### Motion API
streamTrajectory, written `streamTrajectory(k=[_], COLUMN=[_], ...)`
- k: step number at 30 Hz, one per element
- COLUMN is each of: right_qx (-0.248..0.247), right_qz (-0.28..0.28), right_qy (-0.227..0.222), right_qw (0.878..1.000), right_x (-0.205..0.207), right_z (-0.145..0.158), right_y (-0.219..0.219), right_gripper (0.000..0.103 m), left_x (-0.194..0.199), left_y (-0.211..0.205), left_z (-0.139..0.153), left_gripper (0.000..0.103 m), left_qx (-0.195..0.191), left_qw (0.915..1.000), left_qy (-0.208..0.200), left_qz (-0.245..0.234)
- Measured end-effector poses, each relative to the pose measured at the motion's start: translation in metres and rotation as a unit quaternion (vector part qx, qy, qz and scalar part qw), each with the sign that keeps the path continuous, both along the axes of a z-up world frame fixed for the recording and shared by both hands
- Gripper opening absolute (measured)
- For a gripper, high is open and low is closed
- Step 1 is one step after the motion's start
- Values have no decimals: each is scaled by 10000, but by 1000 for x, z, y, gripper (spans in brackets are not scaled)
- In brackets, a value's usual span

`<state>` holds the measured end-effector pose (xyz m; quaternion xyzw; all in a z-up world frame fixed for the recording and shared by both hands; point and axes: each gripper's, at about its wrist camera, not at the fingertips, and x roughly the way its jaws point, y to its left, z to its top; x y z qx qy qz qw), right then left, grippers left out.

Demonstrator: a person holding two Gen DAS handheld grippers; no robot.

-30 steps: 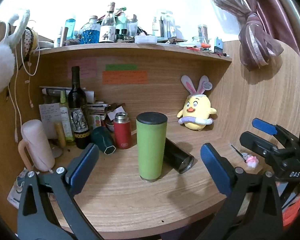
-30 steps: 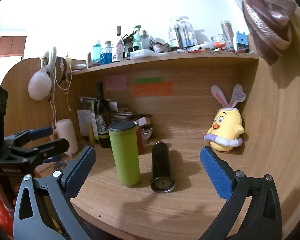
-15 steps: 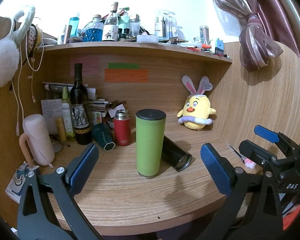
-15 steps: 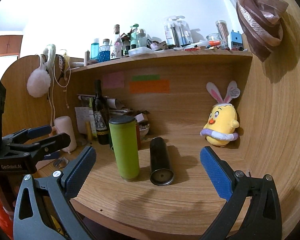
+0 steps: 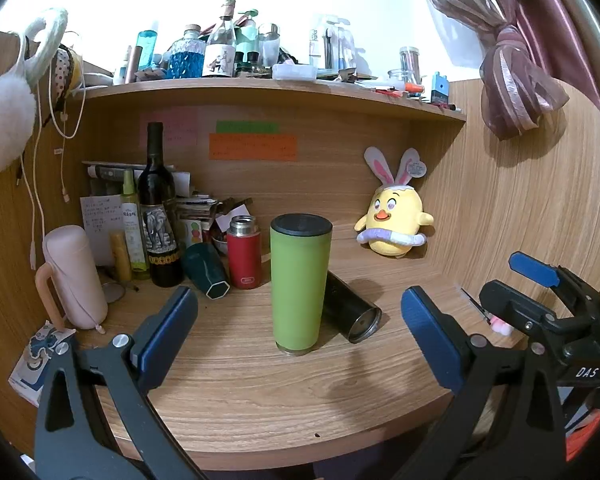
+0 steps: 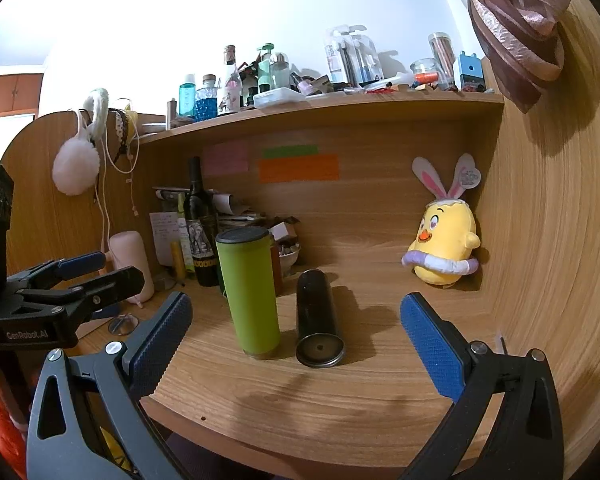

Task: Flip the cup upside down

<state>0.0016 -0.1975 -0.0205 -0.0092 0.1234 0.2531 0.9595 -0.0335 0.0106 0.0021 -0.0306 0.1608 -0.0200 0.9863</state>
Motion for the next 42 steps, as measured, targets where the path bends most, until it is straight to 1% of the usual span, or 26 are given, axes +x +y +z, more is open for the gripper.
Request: streamTrajectory(k=[32, 42], right_qx=[-20, -14], right_qz=[10, 26], right_qy=[-16, -21], right_qw=[10000, 10000], right_x=[-2, -2], right_z=[0, 1], right_y=[2, 1], right_gripper=[103, 103], left_x=[0, 0], left_y=[-1, -5], left_z=[-2, -3], left_gripper=[103, 103], left_qx=[17, -32], left_qw=[10000, 10000], left_qy=[12, 0], left_qz=[-49, -76])
